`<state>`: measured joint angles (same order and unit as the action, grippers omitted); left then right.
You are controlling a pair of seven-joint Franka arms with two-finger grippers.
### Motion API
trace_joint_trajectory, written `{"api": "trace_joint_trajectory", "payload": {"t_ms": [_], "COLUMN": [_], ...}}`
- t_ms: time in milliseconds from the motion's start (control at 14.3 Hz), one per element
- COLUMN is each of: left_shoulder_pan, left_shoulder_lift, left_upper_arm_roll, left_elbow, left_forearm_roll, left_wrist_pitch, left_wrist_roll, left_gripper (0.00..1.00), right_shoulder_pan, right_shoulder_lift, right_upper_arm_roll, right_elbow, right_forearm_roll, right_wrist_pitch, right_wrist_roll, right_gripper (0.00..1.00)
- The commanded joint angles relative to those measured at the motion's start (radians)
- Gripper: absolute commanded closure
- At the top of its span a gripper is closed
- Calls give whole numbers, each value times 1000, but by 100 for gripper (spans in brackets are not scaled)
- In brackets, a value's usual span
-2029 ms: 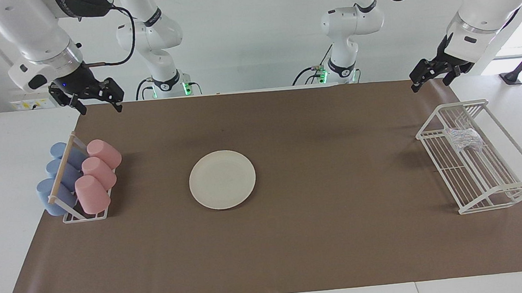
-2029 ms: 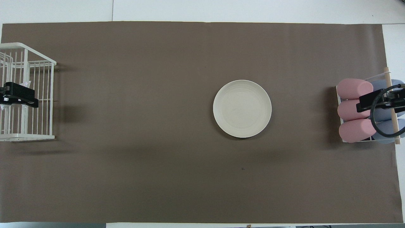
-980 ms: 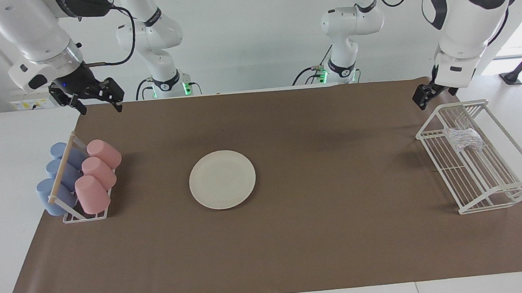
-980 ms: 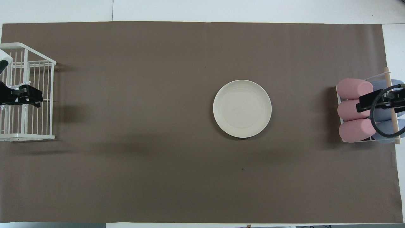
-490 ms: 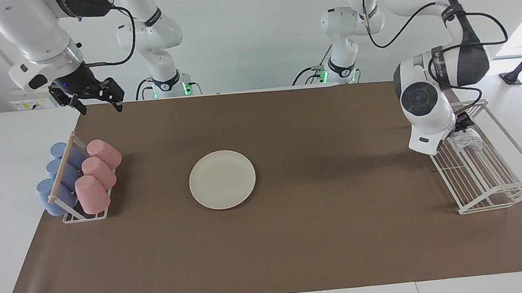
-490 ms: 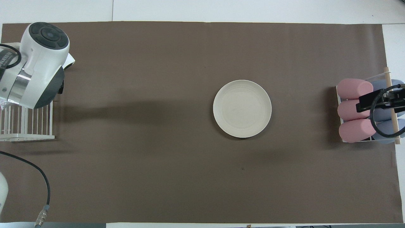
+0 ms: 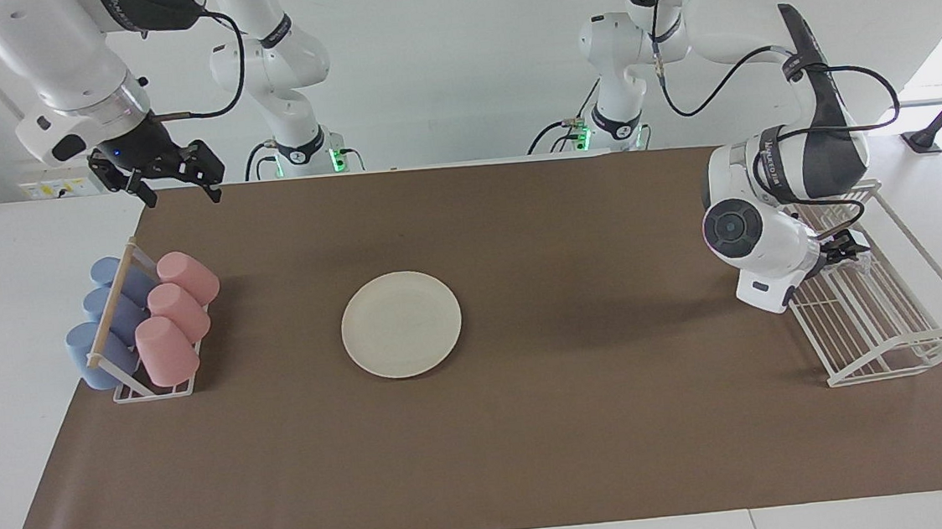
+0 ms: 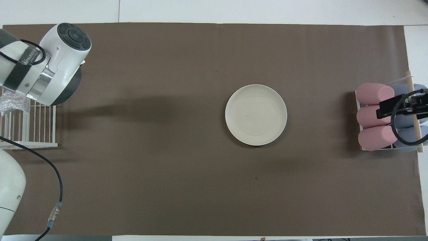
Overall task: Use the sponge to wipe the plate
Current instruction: 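Reach the left gripper into the wire basket and grasp the clear sponge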
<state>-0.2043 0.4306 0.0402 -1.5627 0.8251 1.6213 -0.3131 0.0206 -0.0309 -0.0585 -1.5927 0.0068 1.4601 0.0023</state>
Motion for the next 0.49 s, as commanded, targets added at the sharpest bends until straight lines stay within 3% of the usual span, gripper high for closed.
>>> {"api": "trace_joint_trajectory", "payload": {"t_ms": [0,70,210,420], "left_shoulder_pan": [-17,-17,-14,-13], "left_shoulder_lift": [2,0,0,0], "left_upper_arm_roll": [10,10,10,9], "left_elbow": [-5,-5,-4,3], "left_forearm_roll": [20,19,19,19], "left_wrist_pitch": [-50,-57,-73,-67], "left_wrist_roll": [2,0,0,2], "left_gripper": [14,39,100,100], "right_shoulder_pan": [5,4,5,5], "right_shoulder_lift": [-20,-20,-18,-20], "right_upper_arm_roll": [-1,-1,-1,-1], "right_elbow": [-16,-16,-16,-16], "right_forearm_roll": [-1,-1,-1,-1], "right_wrist_pitch": [0,0,0,0], "right_wrist_roll": [-1,-1,-1,-1], "right_gripper": [0,0,0,0]}}
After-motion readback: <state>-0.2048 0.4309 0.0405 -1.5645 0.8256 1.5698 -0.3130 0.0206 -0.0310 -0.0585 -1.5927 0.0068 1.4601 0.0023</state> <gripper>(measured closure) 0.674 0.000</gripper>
